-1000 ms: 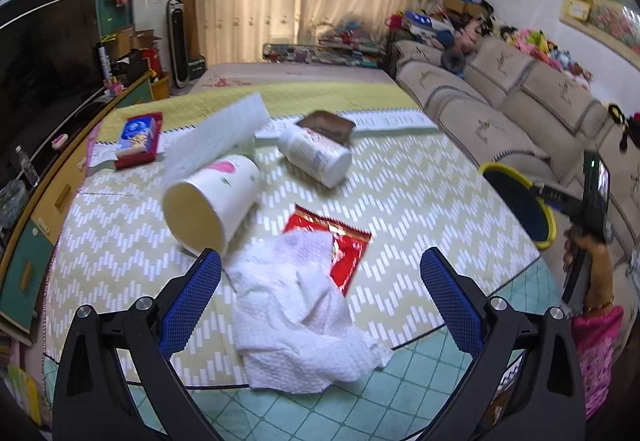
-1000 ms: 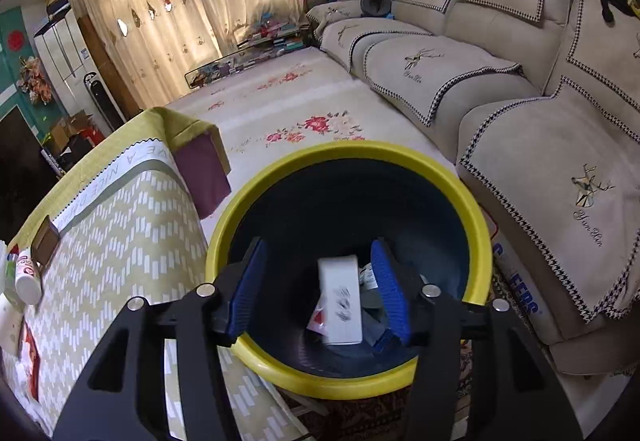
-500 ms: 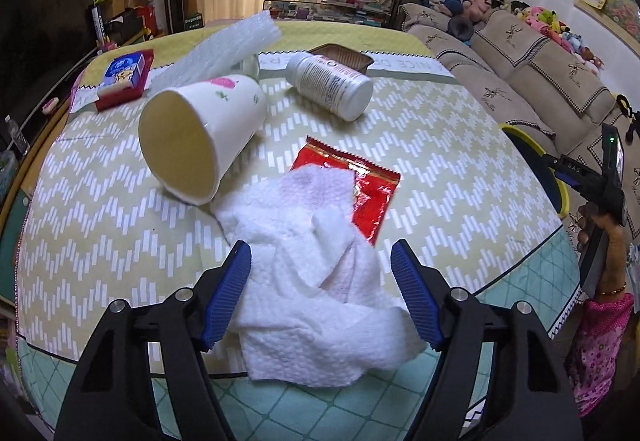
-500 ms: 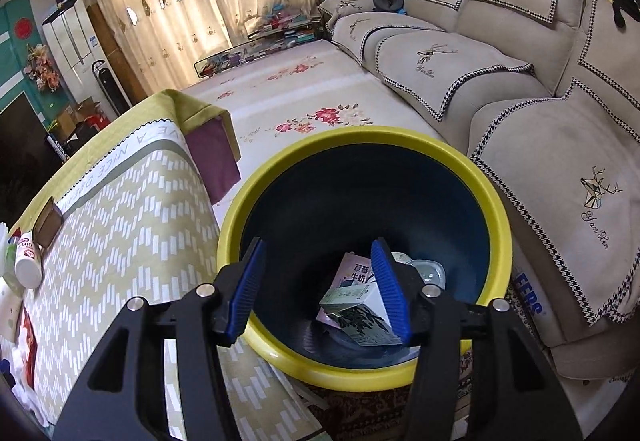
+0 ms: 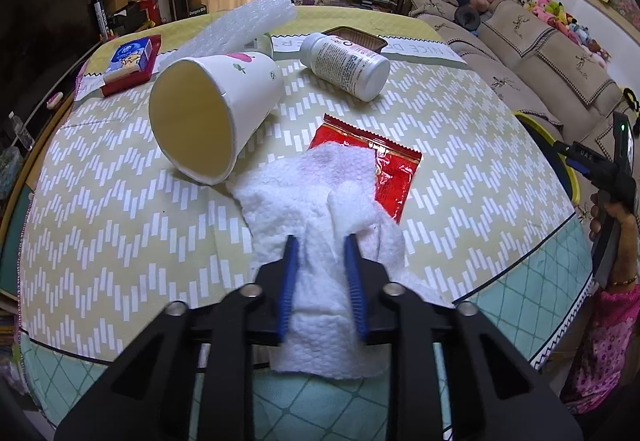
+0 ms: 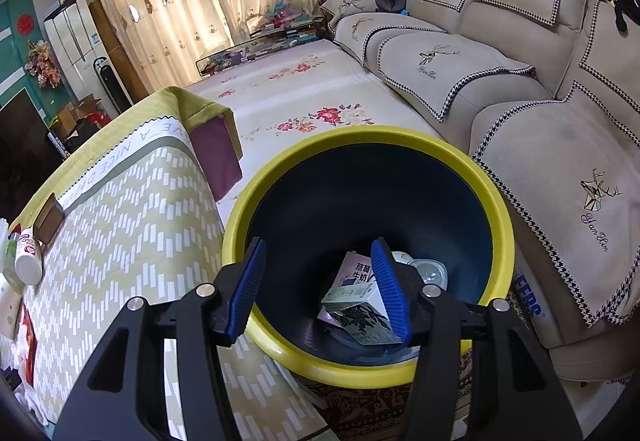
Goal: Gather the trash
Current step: 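Open the right gripper over the bin while the left gripper grasps the white tissue, then carry the white tissue to the bin and open the left gripper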
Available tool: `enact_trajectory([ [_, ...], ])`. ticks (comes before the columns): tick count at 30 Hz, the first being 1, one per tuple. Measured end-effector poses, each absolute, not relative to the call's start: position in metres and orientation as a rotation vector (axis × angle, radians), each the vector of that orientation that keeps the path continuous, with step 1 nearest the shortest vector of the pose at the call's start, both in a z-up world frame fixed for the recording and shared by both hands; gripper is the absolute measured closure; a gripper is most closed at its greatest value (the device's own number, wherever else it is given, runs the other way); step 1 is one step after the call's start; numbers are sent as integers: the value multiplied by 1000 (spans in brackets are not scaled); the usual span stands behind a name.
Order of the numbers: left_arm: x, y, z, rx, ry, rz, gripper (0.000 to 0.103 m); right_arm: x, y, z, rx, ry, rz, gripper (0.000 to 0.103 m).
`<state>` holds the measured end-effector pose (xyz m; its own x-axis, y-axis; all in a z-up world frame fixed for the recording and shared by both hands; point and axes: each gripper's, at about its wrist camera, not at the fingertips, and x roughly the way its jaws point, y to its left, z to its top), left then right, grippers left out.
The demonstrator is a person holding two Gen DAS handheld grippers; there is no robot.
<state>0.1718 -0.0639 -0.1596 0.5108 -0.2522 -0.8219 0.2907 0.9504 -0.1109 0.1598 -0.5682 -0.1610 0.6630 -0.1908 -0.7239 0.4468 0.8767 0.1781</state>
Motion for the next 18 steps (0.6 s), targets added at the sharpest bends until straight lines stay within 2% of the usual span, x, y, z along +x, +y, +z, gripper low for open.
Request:
enact_trajectory([
  [2,170,-65,-159,59,976,-324,93,159,-568,-161,361,766,-369,51],
  [5,167,-63,-155,56,954,-317,96,158,-568,-159,364,762,-368,51],
  [18,141,-63,-62,89,725,-342,97,153,-572,-156,376,747,-361,51],
])
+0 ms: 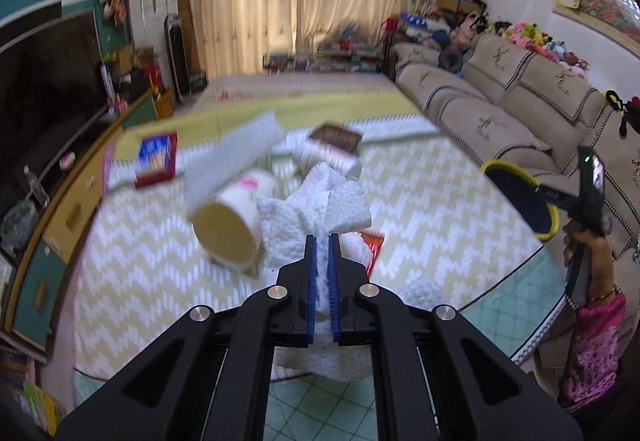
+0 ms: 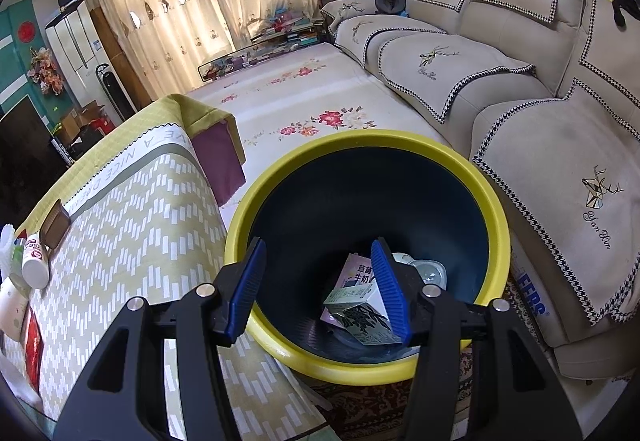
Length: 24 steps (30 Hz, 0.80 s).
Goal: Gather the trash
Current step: 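Carry the white tissue to the bin and open the left gripper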
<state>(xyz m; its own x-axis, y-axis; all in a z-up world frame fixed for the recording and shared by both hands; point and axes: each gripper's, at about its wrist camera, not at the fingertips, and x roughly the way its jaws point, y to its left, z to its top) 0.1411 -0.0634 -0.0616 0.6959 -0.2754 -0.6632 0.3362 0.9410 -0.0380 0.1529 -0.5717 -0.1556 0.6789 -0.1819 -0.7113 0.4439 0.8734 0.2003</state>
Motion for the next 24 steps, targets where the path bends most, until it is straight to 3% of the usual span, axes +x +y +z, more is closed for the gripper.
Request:
enact_trajectory([
  [11,160,-122,-19,131,631,-472,97,131,-583,-141,390,703,-380,51],
  [24,208,-289,-21,213,671,-779,97,88,-612,-127,410,651,-432,50],
])
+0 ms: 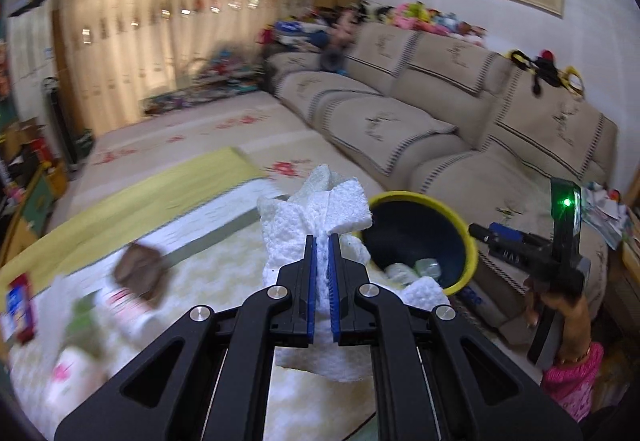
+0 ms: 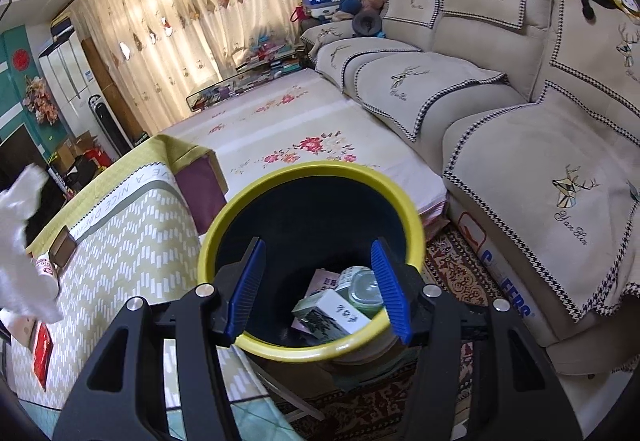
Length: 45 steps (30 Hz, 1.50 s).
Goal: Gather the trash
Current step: 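Carry the white tissue to the bin and open the left gripper, then move the right gripper to the white supplement bottle and grasp it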
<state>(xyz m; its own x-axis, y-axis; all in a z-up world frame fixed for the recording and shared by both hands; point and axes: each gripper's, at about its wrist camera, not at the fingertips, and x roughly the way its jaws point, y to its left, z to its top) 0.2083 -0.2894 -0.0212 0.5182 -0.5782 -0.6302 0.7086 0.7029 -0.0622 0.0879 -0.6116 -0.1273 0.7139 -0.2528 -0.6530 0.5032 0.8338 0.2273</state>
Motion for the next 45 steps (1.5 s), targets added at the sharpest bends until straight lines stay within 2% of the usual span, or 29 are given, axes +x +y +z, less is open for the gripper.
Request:
enact_trajectory([
  [13,248,-475,-85,342,782,-924,97,66,-648,-144,460,681,-494,47],
  [19,263,-522,-124,374,851,-910,95,59,-654,-146,467,685,-505,46],
  [20,265,-528,-129,376,861,-901,90,59,-654,-145,467,684,-506,46],
  [22,268,-532,-138,380,871,-887,70,58,-654,-144,465,684,-506,45],
  [23,267,-533,-140,379,870,-879,56,57,-651,-143,464,684,-506,45],
  [24,267,-532,-141,375,867,-872,49,57,-651,-143,463,683,-505,45],
  [28,261,-513,-126,340,848,-868,48,55,-648,-141,459,681,-501,44],
  [30,252,-489,-110,322,822,-858,39,55,-646,-141,456,683,-496,44],
  [33,236,-454,-83,277,782,-853,35,56,-639,-140,447,686,-484,43],
  [39,203,-357,-34,179,692,-797,24,68,-615,-137,413,701,-429,41],
  [45,174,-233,-8,113,610,-605,19,95,-566,-133,357,720,-314,41],
])
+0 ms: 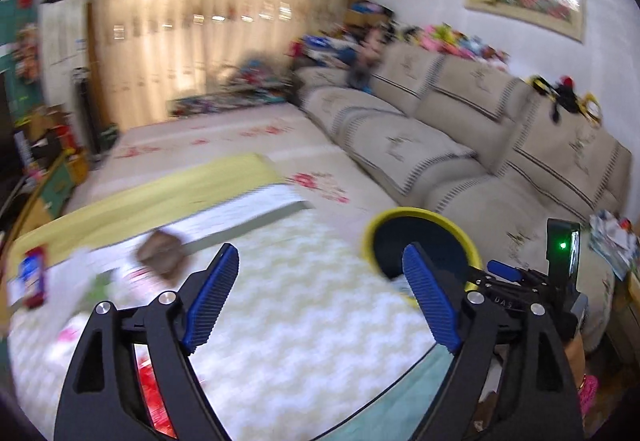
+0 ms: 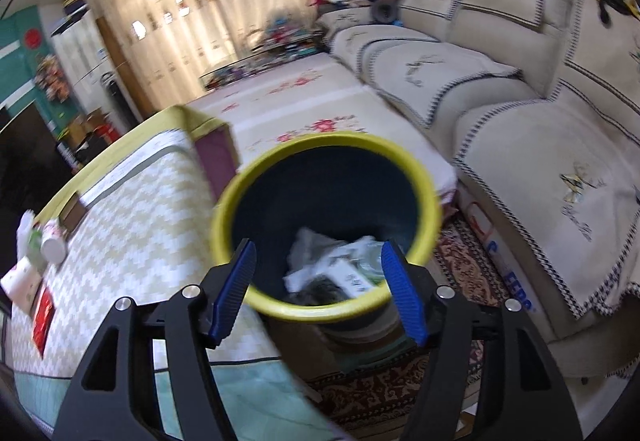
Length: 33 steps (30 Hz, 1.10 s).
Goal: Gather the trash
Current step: 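Move the right gripper to the white supplement bottle and grasp it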
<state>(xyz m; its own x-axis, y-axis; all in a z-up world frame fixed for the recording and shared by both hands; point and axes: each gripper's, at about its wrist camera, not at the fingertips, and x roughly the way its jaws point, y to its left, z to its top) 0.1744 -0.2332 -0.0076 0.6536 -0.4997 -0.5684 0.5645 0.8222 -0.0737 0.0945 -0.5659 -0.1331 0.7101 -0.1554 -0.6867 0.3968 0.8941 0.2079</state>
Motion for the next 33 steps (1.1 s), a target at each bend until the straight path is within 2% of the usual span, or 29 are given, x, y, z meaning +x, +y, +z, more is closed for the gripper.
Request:
enact_trajectory([
  [7,153,-112,-8,45,595,-370,17,138,-476,-124,274,750,-59,41],
  [15,139,-13,-28,-60,623,-223,17,189,-364,-106,153,767,229,41],
  [21,139,2,-38,-91,627,-219,17,224,-316,-103,102,805,352,41],
  [33,153,8,-54,-135,656,-233,17,296,-253,-133,-43,919,377,41],
])
